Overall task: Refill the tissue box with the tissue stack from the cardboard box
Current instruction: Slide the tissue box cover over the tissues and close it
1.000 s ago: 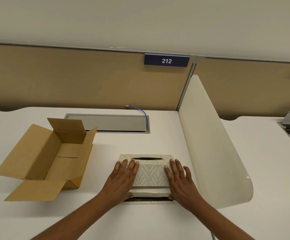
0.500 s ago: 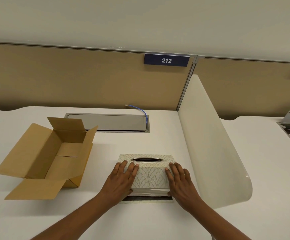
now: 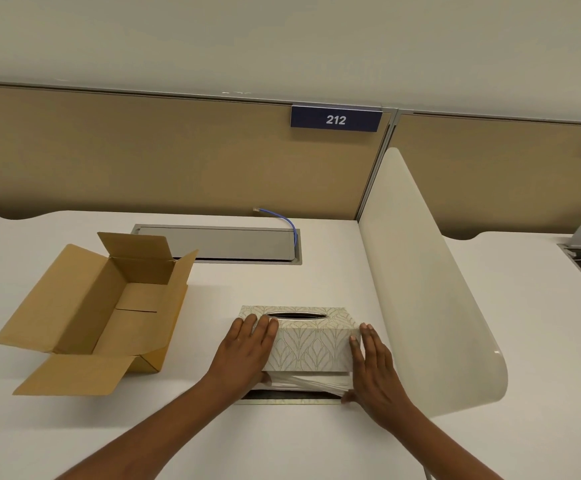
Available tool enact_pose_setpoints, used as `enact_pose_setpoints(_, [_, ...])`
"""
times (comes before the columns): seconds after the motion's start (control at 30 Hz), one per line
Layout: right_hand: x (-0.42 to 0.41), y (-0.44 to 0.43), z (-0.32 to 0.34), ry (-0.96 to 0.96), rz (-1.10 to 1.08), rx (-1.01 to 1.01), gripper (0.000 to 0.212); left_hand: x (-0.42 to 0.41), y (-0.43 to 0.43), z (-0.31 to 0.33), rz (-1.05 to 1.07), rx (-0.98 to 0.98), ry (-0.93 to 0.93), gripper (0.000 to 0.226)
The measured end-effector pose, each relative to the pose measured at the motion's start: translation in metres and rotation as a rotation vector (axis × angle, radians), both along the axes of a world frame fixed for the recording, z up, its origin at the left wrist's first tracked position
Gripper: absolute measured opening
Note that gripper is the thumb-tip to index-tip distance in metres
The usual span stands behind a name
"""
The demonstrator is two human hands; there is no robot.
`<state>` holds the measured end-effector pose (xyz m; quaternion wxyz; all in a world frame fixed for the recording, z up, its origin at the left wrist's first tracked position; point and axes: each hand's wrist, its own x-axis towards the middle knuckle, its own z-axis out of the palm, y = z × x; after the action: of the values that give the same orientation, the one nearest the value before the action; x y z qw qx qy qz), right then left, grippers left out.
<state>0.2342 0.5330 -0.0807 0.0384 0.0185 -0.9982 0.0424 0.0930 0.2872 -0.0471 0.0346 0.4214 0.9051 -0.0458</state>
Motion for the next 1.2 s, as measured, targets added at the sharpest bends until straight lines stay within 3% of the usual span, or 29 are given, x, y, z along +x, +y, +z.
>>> enact_pose_setpoints(0.13, [0.020, -0.021, -0.020, 0.112, -0.364, -0.406, 0.133, -0.006, 0.004, 0.005, 0.007, 0.023, -0.003, 0.121])
enact_pose_setpoints(0.23, [0.029, -0.039, -0.033, 0.059, -0.637, -0.737, 0.121, -0.008, 0.004, 0.005, 0.008, 0.025, -0.005, 0.121])
enact_pose_setpoints(0.37, [0.020, -0.054, -0.033, 0.007, -0.732, -1.034, 0.108, -0.007, 0.004, 0.003, 0.005, 0.023, -0.002, 0.122])
enact_pose_setpoints(0.5, [0.010, -0.057, -0.031, 0.040, -0.664, -0.988, 0.070, -0.006, 0.004, 0.005, 0.001, 0.021, 0.006, 0.119])
enact_pose_setpoints(0.63, [0.008, -0.054, -0.034, 0.024, -0.627, -0.952, 0.056, -0.007, 0.005, 0.007, 0.000, 0.016, 0.014, 0.116])
enact_pose_setpoints(0.93, [-0.003, -0.046, -0.032, 0.019, -0.582, -0.929, 0.049, -0.014, 0.006, 0.008, 0.002, 0.043, 0.004, 0.114])
enact_pose_setpoints(1.2, [-0.010, -0.050, -0.037, 0.066, -0.770, -1.060, 0.033, -0.015, 0.006, 0.006, -0.002, 0.054, -0.006, 0.115])
